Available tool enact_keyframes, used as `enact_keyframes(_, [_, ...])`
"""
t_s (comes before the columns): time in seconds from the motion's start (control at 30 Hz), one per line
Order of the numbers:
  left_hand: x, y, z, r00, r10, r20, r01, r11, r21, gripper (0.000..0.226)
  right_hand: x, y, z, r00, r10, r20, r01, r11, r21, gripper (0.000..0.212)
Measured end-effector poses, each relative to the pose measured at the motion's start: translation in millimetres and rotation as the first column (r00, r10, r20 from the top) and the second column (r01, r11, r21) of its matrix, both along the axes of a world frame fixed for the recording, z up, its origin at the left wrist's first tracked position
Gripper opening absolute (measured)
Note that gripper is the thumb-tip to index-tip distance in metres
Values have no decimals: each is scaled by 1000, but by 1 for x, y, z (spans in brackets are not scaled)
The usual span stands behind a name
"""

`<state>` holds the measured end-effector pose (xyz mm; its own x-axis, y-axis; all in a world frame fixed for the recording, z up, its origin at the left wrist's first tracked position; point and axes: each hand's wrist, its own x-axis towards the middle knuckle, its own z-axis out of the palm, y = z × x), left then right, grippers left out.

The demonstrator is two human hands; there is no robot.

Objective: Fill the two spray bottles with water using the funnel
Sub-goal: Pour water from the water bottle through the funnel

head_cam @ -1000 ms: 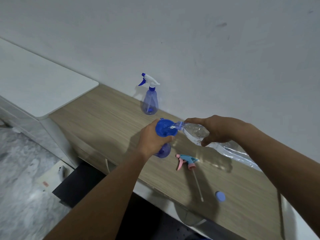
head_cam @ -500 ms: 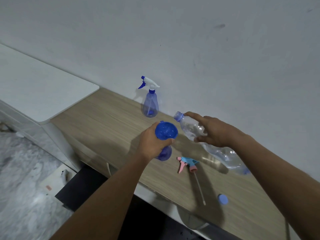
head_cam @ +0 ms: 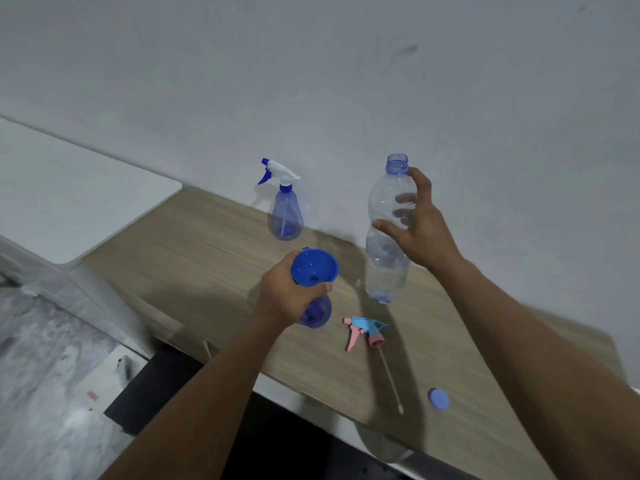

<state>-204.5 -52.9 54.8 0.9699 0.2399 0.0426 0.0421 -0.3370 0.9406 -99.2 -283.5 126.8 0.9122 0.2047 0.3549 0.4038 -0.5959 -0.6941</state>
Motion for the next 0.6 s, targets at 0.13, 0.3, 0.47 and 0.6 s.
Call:
enact_keyframes(0.13, [1,1,-2,1000,-11,13,10,1000,27,41,0,4,-17,999,-20,-25,22,996,91,98])
enact_keyframes(0.3, [3,3,-5,999,-24,23,23,998,58,41,0,-3,-18,996,-92,-7,92,988,123,100])
enact_keyframes(0.47, [3,2,-5,999,-36,18,34,997,64,41,-6,-16,-13,993,-97,-68,103,992,80,104])
enact_keyframes(0.6, [0,2,-1,999,-52,8,51,996,70,40,-14,-20,-9,993,-75,-90,78,997,29,116])
